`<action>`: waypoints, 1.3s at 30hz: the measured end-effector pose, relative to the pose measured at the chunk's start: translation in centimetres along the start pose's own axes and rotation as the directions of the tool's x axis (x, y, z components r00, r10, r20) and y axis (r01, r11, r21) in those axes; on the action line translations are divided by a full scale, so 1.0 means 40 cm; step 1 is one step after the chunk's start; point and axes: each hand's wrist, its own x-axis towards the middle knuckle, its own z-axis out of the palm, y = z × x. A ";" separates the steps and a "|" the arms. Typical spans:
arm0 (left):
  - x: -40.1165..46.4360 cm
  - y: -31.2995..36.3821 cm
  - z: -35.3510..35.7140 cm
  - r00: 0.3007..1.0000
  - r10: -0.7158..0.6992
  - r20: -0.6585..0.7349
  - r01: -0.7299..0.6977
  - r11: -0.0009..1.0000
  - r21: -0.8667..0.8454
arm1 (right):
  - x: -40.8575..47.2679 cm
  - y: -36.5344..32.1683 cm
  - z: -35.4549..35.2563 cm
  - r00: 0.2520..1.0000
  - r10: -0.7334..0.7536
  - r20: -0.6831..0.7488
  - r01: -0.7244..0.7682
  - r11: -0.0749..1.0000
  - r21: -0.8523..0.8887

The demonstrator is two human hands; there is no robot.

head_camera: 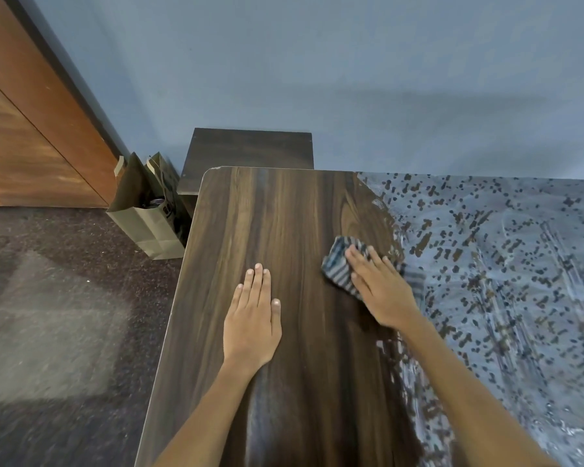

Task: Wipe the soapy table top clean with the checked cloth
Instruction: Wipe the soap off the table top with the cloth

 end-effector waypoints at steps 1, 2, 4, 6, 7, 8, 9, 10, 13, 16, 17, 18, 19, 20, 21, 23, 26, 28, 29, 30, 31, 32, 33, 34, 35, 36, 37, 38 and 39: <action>-0.007 0.003 -0.001 1.000 -0.007 0.000 0.007 1.000 -0.001 | 0.036 -0.007 -0.006 0.998 0.057 -0.010 -0.057 0.998 0.001; -0.012 0.007 -0.002 1.000 -0.011 0.001 0.011 1.000 -0.005 | 0.064 -0.027 -0.010 0.995 0.099 -0.018 -0.099 0.995 0.000; -0.023 0.014 -0.002 1.000 -0.011 0.005 0.011 1.000 -0.004 | 0.084 -0.081 -0.005 0.994 0.106 -0.035 -0.105 0.994 0.010; -0.032 0.017 -0.002 1.000 -0.014 0.004 0.014 1.000 0.003 | 0.049 -0.133 0.016 0.999 0.015 -0.032 -0.013 0.999 0.034; -0.038 0.020 -0.002 1.000 -0.013 0.003 0.013 1.000 0.004 | 0.012 -0.152 0.029 0.998 -0.053 -0.028 0.055 0.998 0.038; -0.045 0.022 -0.002 1.000 -0.012 0.004 0.012 1.000 0.003 | -0.035 -0.162 0.041 0.992 -0.127 -0.029 0.128 0.991 0.037; -0.053 0.025 -0.003 1.000 -0.011 0.006 0.011 1.000 0.001 | -0.088 -0.166 0.051 0.981 -0.189 -0.029 0.190 0.981 0.035; -0.060 0.027 -0.002 1.000 -0.010 0.007 0.010 1.000 -0.003 | -0.140 -0.162 0.060 0.972 -0.233 -0.031 0.234 0.972 0.036; -0.086 0.035 0.000 1.000 -0.022 0.005 0.022 1.000 -0.013 | -0.241 -0.089 0.064 0.974 -0.224 0.017 0.223 0.972 0.070; -0.112 0.041 0.005 0.999 -0.032 0.006 0.032 0.999 -0.013 | -0.202 -0.009 0.036 0.994 -0.107 0.021 0.106 0.993 0.048; -0.123 0.043 0.007 0.999 -0.039 0.009 0.039 0.999 -0.014 | -0.171 0.003 0.029 0.999 -0.050 0.002 0.050 0.998 0.036; -0.135 0.047 0.008 0.999 -0.049 0.012 0.049 0.999 -0.014 | -0.140 0.005 0.025 1.000 0.014 -0.013 -0.014 1.000 0.024; -0.147 0.051 0.008 0.998 -0.059 0.012 0.060 0.998 -0.013 | -0.114 -0.005 0.023 0.997 0.072 -0.024 -0.072 0.997 0.015; -0.157 0.055 0.009 0.998 -0.068 0.011 0.068 0.998 -0.015 | -0.096 -0.025 0.026 0.993 0.110 -0.033 -0.109 0.994 0.013; -0.167 0.059 0.008 0.997 -0.073 0.011 0.073 0.997 -0.017 | -0.090 -0.050 0.028 0.992 0.119 -0.040 -0.118 0.993 0.016; -0.182 0.064 0.007 0.997 -0.074 0.017 0.074 0.997 -0.023 | -0.105 -0.106 0.038 0.997 0.063 -0.036 -0.062 0.998 0.024; -0.195 0.068 0.005 0.997 -0.074 0.017 0.074 0.997 -0.014 | -0.188 -0.159 0.072 0.995 -0.095 -0.019 0.096 0.995 0.028; -0.205 0.074 0.001 0.997 -0.069 0.031 0.069 0.998 -0.010 | -0.267 -0.168 0.089 0.983 -0.186 0.000 0.186 0.982 0.040; -0.212 0.077 0.000 0.997 -0.068 0.037 0.068 0.998 -0.017 | -0.308 -0.163 0.098 0.976 -0.218 0.009 0.217 0.975 0.056; -0.218 0.080 -0.001 0.997 -0.068 0.045 0.070 0.997 -0.028 | -0.343 -0.150 0.103 0.970 -0.241 0.016 0.239 0.968 0.074; -0.227 0.082 -0.003 0.996 -0.068 0.057 0.070 0.997 -0.034 | -0.369 -0.128 0.105 0.968 -0.251 0.024 0.249 0.965 0.080; -0.236 0.085 -0.005 0.995 -0.067 0.072 0.070 0.997 -0.037 | -0.383 -0.099 0.100 0.968 -0.246 0.050 0.242 0.967 0.079; -0.246 0.087 -0.007 0.994 -0.066 0.083 0.069 0.997 -0.039 | -0.384 -0.069 0.090 0.971 -0.228 0.074 0.222 0.972 0.076; -0.257 0.088 -0.008 0.994 -0.067 0.090 0.070 0.997 -0.039 | -0.374 -0.039 0.079 0.977 -0.203 0.072 0.197 0.977 0.077; -0.265 0.089 -0.008 0.993 -0.069 0.093 0.073 0.997 -0.040 | -0.353 -0.014 0.066 0.985 -0.167 0.047 0.163 0.983 0.086; -0.274 0.089 -0.008 0.993 -0.071 0.092 0.075 0.996 -0.041 | -0.325 0.004 0.053 0.992 -0.120 0.031 0.116 0.989 0.097; -0.282 0.090 -0.007 0.993 -0.071 0.090 0.075 0.996 -0.042 | -0.294 0.014 0.043 0.997 -0.070 0.028 0.067 0.993 0.103; -0.289 0.091 -0.007 0.993 -0.072 0.092 0.076 0.996 -0.044 | -0.265 0.011 0.036 0.999 -0.026 0.027 0.024 0.995 0.096; -0.296 0.092 -0.008 0.993 -0.074 0.097 0.078 0.996 -0.043 | -0.243 -0.005 0.037 1.000 0.008 0.022 -0.010 0.997 0.077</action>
